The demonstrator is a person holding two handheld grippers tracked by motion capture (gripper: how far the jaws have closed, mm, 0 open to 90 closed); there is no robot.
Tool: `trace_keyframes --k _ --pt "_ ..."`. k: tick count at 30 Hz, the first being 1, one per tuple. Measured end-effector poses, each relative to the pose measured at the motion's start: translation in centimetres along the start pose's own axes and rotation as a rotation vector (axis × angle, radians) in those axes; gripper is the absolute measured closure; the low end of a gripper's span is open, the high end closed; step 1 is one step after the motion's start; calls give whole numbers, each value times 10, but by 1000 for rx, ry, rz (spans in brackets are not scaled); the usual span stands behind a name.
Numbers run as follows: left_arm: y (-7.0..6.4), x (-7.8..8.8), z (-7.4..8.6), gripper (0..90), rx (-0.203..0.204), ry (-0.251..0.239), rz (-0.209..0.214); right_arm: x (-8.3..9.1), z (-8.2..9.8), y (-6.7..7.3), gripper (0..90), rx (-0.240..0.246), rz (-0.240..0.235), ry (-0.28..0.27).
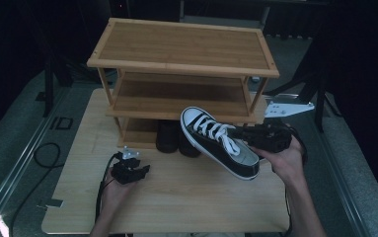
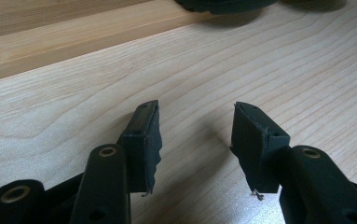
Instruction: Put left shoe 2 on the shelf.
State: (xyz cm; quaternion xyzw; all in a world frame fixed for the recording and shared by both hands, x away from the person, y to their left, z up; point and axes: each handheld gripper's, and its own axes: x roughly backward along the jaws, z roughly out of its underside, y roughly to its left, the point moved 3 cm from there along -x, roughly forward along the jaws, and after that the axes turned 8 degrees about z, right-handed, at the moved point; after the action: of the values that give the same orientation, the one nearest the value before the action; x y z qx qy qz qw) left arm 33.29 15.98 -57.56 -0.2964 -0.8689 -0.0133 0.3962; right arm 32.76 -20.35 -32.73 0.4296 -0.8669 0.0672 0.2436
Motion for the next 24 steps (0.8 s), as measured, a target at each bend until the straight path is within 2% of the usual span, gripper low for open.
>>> trace_keyframes --k 11,24 --pt "0 0 0 524 3 -2 3 -12 -11 -13 877 -8 47 -10" --pt "0 0 0 525 5 -3 6 -35 -21 -27 878 -32 110 -14"
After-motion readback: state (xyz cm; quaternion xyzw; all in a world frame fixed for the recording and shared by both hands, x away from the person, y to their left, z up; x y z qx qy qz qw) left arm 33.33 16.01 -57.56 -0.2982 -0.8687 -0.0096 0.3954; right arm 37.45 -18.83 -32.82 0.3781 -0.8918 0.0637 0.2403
